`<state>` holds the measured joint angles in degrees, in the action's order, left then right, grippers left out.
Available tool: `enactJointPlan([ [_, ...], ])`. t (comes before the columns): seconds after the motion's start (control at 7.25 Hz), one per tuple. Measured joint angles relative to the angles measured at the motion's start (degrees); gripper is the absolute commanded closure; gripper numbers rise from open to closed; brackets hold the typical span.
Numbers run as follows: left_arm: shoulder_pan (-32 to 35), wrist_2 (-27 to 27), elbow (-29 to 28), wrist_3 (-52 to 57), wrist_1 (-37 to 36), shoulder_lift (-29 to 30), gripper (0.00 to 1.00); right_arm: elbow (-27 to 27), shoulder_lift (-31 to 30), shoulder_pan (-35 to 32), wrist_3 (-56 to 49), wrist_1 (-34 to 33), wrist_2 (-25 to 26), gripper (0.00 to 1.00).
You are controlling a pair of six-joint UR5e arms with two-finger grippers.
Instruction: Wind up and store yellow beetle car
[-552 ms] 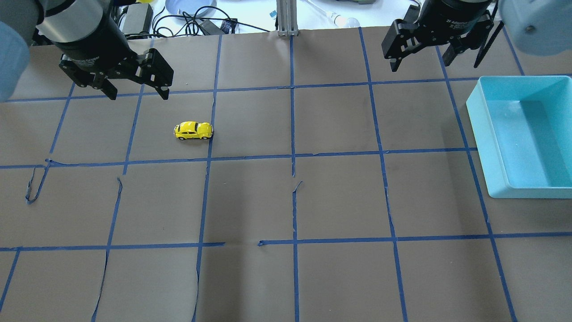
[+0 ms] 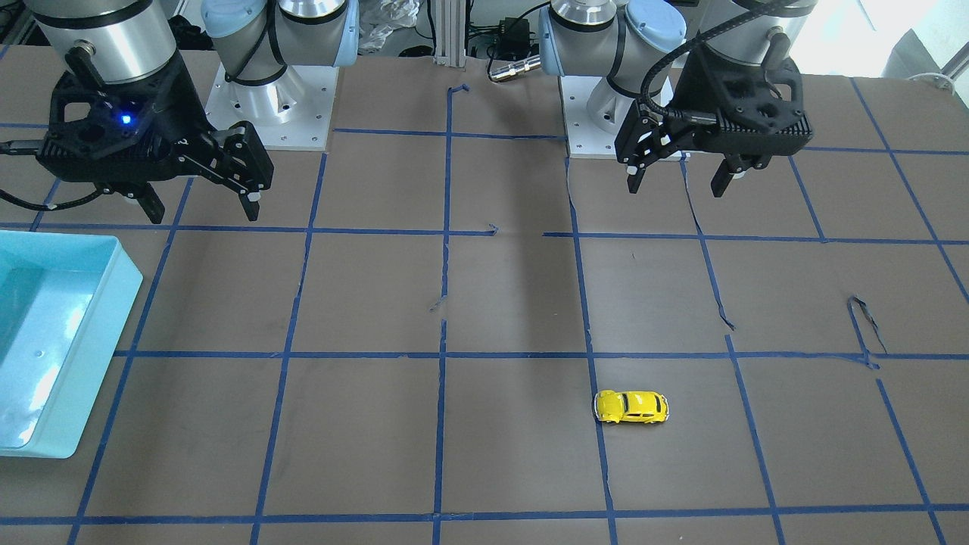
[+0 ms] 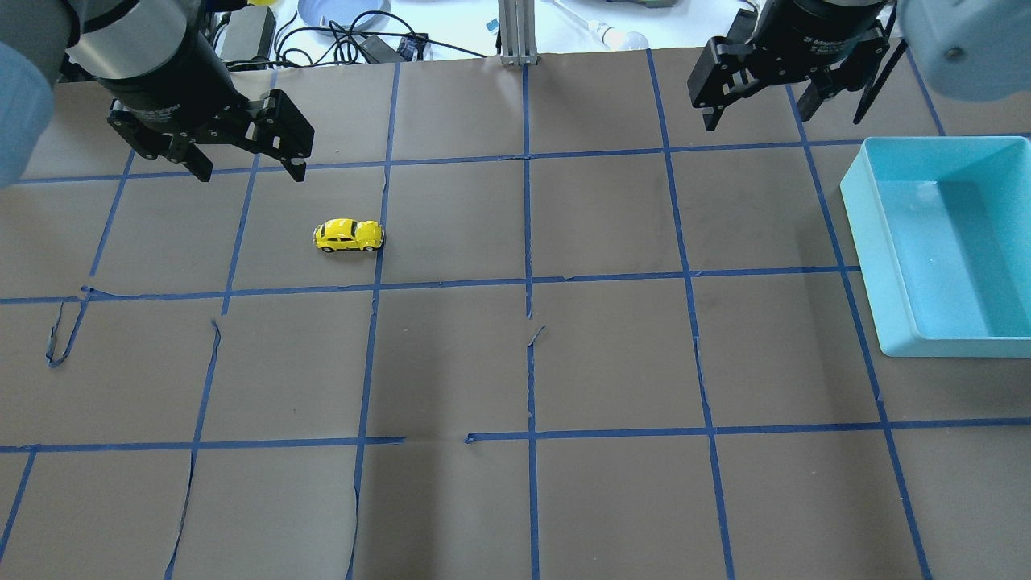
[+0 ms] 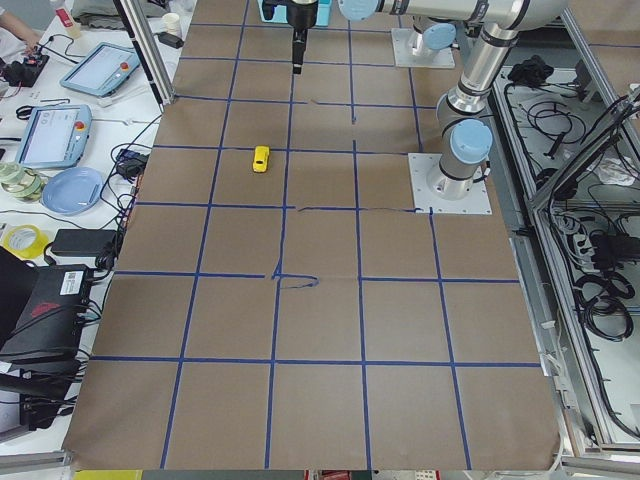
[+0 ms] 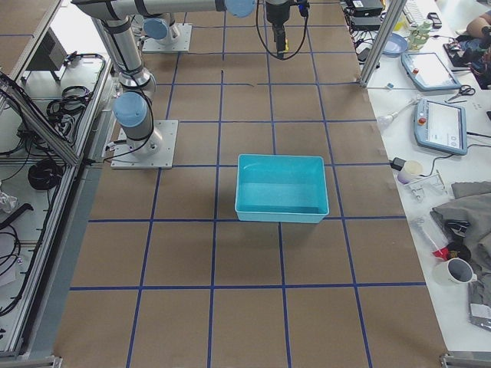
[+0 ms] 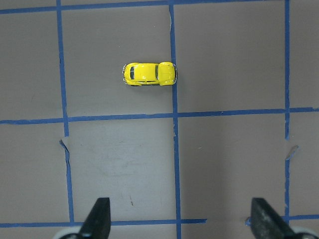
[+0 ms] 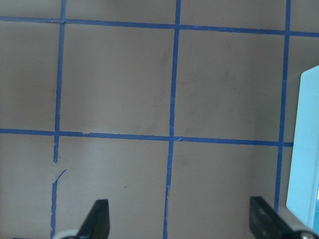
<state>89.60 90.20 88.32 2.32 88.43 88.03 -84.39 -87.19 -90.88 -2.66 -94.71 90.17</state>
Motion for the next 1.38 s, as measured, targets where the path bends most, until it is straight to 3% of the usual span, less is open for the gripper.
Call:
enactJointPlan([
  [1.38, -0.8, -0.9, 1.9, -0.1, 0.9, -1.6, 0.00, -0.2, 0.0, 0.0, 0.0, -0.1, 0.0, 0.00],
])
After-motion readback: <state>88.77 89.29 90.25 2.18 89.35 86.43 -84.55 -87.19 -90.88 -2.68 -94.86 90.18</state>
